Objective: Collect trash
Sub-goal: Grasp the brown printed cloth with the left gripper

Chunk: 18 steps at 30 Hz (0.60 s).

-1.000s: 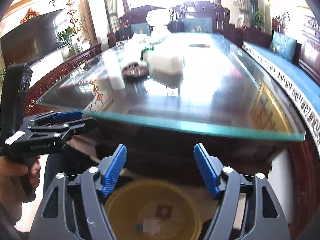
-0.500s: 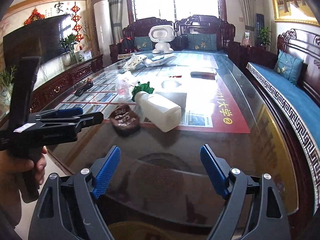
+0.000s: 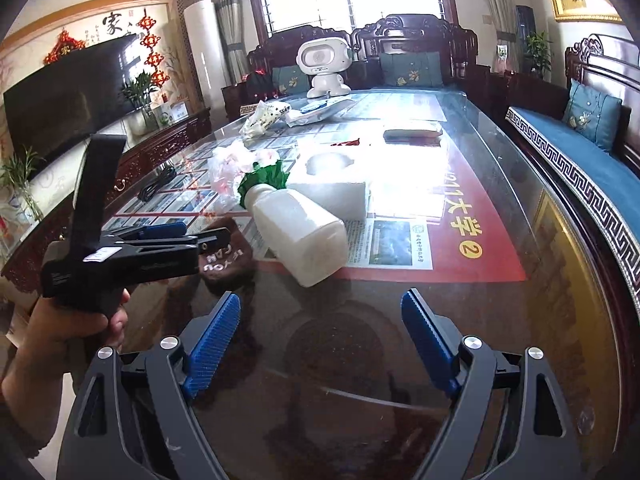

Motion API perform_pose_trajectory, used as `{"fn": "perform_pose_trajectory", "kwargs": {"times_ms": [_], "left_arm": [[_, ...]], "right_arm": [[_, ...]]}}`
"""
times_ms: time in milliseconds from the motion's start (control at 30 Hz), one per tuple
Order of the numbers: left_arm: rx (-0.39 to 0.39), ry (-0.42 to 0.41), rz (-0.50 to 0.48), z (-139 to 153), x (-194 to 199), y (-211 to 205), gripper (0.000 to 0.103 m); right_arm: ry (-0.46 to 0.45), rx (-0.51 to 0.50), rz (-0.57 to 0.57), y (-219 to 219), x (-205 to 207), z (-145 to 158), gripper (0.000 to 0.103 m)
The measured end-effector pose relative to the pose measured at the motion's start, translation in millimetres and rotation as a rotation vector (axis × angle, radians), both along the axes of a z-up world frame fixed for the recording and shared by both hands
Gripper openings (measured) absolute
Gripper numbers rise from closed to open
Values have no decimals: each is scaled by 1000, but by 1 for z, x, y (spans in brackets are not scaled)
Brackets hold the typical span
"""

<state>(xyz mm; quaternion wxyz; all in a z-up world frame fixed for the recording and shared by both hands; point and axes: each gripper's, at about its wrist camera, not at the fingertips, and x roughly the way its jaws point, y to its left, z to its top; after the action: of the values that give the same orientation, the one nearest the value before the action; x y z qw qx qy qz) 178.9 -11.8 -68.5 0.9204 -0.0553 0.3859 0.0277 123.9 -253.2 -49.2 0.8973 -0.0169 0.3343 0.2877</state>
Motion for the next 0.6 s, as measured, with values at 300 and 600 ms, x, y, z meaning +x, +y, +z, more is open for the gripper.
{"fn": "perform_pose_trajectory", "kwargs": {"times_ms": [300, 600], "left_arm": [[-7, 72, -11, -10, 12, -1, 41], [-70, 67, -8, -7, 6, 15, 13]], "right_arm": [[8, 2, -4, -5, 9, -4, 80], [12, 4, 5, 3, 12, -4, 80]]}}
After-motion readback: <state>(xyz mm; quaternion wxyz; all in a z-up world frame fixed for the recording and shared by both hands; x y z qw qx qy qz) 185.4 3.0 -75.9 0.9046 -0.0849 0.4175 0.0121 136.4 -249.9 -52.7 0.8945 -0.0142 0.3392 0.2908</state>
